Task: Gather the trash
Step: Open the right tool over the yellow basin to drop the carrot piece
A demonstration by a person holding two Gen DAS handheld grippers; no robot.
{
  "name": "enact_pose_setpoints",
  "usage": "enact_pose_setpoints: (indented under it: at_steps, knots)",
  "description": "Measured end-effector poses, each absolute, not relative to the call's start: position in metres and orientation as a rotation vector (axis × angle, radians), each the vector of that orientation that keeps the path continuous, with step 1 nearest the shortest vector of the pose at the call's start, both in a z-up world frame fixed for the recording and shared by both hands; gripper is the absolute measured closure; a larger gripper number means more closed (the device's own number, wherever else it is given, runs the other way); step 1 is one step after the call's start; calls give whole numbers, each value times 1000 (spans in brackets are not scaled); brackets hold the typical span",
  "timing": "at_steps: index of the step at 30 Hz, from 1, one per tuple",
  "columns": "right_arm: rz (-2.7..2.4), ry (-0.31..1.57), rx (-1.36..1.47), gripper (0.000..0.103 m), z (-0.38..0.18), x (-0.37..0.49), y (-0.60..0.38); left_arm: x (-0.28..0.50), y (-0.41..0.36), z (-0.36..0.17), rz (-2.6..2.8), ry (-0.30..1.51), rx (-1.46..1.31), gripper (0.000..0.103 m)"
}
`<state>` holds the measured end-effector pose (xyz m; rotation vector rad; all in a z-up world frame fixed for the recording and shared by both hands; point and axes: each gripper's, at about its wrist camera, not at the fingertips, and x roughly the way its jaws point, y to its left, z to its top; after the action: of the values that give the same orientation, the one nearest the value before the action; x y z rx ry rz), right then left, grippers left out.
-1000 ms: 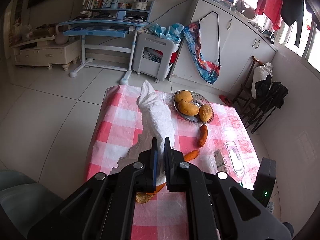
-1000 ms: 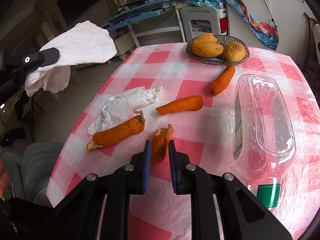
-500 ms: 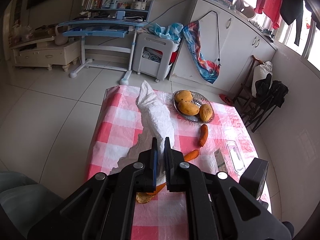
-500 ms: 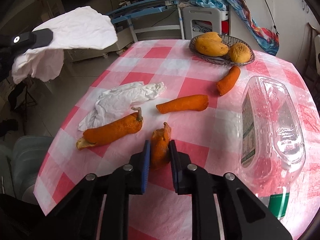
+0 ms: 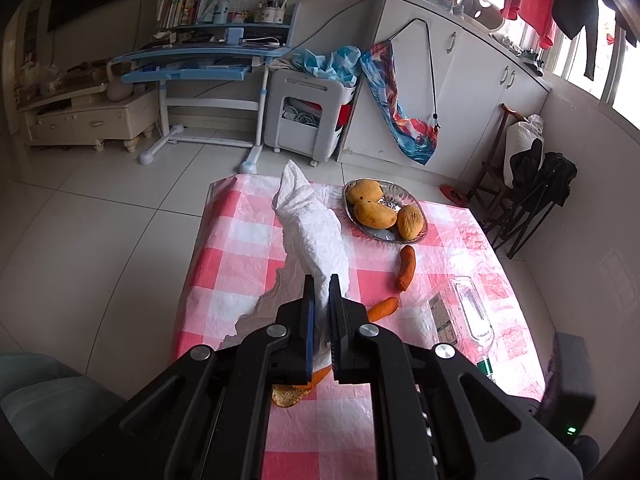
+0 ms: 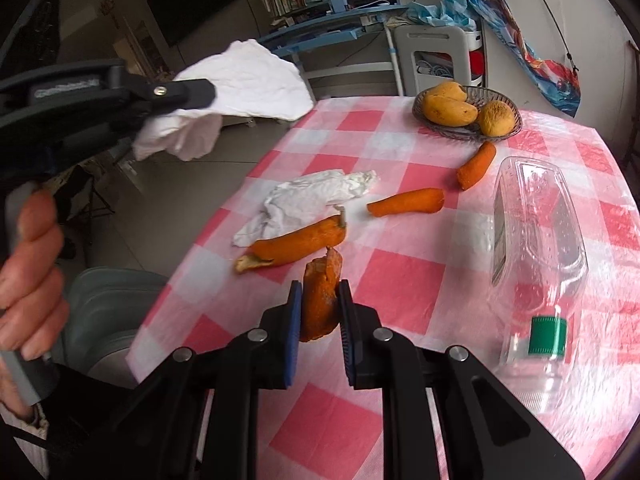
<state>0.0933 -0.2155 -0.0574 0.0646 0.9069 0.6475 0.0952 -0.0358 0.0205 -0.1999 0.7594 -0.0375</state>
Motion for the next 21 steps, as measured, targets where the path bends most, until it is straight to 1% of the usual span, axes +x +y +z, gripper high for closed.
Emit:
enact_pose_setpoints:
  at_steps: [8,21]
  knots:
    - [801,917,39,85,-45,62,-212,94,-41,21,-38,756,-174,97]
    - [1132,1078,-230,85,-64,-16,-182,89,-58,22,-36,744,-88,97]
